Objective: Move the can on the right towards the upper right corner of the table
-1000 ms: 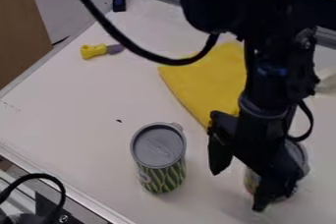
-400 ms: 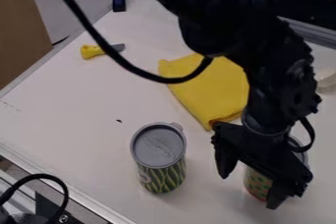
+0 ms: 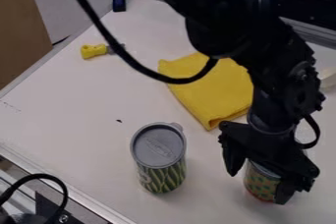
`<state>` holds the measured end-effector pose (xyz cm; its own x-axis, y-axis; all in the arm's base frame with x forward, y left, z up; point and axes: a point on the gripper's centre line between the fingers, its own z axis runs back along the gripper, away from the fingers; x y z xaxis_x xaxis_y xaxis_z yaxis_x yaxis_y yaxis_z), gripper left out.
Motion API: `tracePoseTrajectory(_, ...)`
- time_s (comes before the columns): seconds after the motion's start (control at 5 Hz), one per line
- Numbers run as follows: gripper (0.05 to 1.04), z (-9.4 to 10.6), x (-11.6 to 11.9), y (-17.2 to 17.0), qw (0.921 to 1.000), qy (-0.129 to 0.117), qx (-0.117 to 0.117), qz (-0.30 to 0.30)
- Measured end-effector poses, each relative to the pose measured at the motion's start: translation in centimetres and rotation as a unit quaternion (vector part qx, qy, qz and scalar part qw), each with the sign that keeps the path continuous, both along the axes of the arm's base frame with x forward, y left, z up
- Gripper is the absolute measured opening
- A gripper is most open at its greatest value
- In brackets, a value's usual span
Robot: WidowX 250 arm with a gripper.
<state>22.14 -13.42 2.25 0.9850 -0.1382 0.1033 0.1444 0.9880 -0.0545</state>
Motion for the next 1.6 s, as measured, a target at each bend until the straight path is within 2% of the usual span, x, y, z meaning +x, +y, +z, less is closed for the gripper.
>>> tracePoseTrajectory(0.2, 0.999, -0.2, 1.4, -0.2, 1.0000, 0.005, 0.000, 0.003)
tracePoseTrajectory(1.0, 0.999, -0.7, 7.8, -2.5, 0.9993, -0.021, -0.006, 0.032)
tracePoseTrajectory(1.6, 0.999, -0.3, 11.7, -4.5, 0.9977, -0.037, -0.016, 0.055)
